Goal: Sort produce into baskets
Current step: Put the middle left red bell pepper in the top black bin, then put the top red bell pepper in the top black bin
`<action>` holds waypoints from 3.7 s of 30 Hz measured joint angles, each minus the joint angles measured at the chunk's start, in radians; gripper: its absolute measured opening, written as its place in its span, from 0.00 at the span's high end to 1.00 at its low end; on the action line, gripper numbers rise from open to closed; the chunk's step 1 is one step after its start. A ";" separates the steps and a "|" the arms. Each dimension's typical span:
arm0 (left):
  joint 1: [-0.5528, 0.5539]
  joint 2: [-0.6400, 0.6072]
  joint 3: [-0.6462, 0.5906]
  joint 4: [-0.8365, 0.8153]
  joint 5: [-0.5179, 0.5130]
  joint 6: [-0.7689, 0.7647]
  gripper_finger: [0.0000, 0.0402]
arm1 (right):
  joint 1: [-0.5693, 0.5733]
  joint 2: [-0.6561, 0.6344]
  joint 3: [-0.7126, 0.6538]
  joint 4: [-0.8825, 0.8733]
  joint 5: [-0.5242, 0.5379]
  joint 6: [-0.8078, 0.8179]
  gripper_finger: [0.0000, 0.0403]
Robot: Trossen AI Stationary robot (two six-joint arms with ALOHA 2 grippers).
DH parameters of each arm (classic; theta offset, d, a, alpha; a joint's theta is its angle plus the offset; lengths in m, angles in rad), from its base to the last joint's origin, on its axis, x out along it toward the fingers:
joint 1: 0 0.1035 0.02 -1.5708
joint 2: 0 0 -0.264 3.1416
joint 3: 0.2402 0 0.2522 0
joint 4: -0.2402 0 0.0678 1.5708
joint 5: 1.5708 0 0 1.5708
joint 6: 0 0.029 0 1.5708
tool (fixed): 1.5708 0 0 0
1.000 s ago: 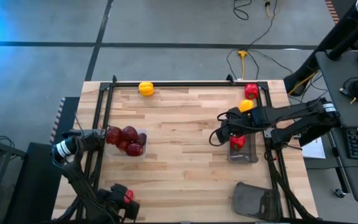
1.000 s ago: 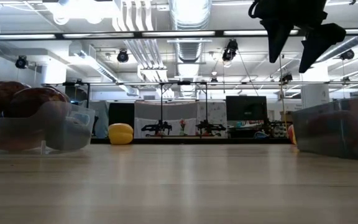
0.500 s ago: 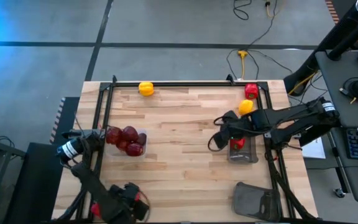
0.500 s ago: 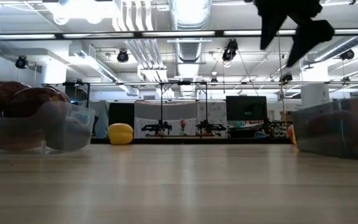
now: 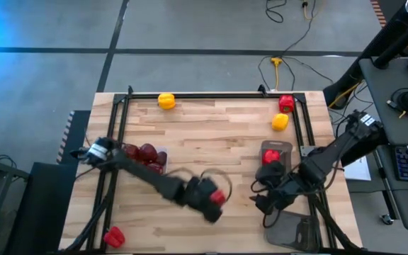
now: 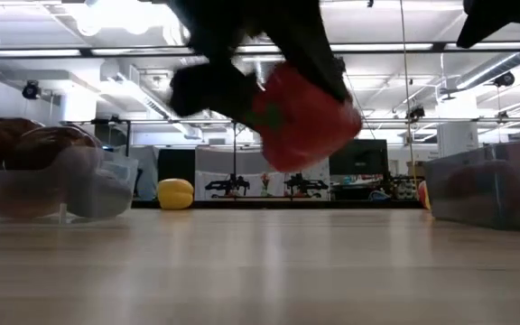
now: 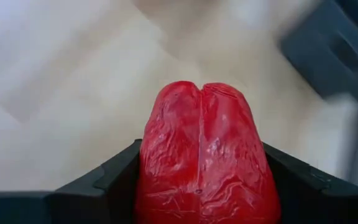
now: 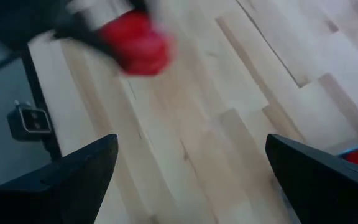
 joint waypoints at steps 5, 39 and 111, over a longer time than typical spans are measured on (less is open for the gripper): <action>0.106 0.011 0.000 0.049 -0.014 0.239 0.38 | 0.001 0.030 -0.011 0.001 -0.003 -0.150 0.01; 0.082 -0.198 0.000 -0.378 0.002 0.240 0.15 | -0.315 0.392 -0.142 0.603 -0.147 -0.847 0.01; -0.148 -0.238 -0.134 -0.062 -0.216 -0.172 0.15 | -1.374 -0.112 -0.122 -0.352 0.019 -0.365 0.01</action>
